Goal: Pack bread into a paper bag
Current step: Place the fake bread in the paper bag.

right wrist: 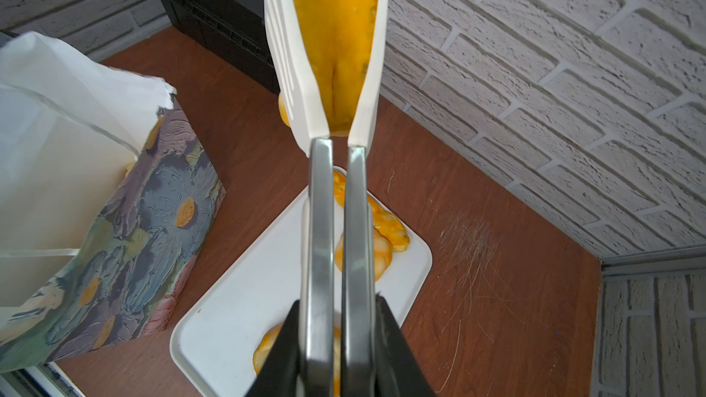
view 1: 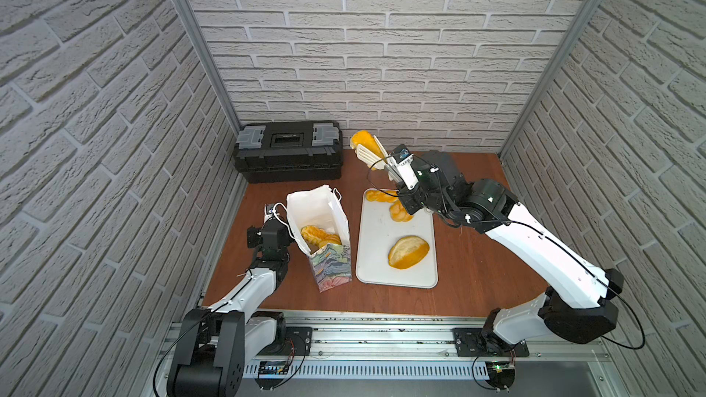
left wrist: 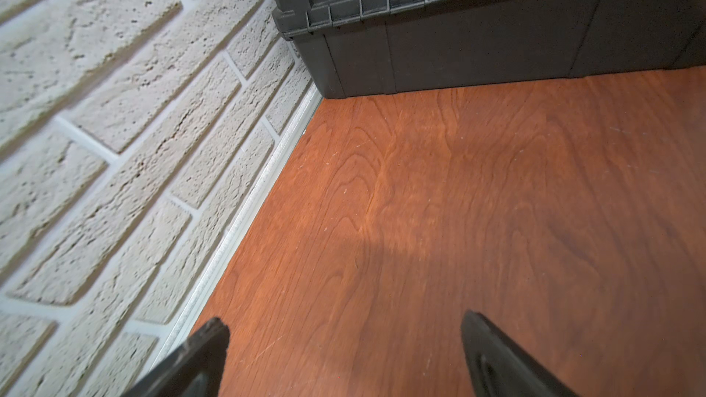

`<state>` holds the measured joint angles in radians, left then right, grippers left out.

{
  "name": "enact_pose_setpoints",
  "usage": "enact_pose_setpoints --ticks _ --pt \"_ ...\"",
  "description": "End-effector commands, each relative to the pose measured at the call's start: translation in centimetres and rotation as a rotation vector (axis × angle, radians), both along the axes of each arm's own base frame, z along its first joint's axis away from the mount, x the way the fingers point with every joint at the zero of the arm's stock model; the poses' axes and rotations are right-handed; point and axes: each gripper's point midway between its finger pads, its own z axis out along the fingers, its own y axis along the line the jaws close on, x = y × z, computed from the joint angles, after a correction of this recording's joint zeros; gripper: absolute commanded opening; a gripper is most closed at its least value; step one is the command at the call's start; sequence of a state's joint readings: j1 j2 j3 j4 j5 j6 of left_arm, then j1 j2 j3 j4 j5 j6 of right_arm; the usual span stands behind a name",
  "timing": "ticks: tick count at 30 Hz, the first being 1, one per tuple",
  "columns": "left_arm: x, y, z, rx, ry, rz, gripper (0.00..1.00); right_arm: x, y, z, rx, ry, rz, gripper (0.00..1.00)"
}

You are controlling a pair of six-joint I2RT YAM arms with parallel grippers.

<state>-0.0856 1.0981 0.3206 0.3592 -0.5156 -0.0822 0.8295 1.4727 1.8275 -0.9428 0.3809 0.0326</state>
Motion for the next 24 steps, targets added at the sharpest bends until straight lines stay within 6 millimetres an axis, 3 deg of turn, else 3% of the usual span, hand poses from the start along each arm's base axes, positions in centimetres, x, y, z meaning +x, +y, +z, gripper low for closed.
enact_pose_setpoints --ticks 1,12,17,24 --pt "0.1 0.2 0.4 -0.006 -0.031 0.012 0.98 -1.0 2.0 3.1 0.049 -0.061 0.085 0.14" --pt "0.2 0.3 0.3 -0.007 -0.03 0.016 0.98 -6.8 7.8 7.1 0.051 -0.142 0.287 0.14" --pt "0.1 0.3 0.5 -0.009 -0.036 0.018 0.98 -8.6 9.7 6.7 0.046 -0.138 0.344 0.14" --pt "0.0 0.3 0.6 -0.011 -0.043 0.021 0.98 -9.9 11.5 4.3 0.052 -0.079 0.38 0.13"
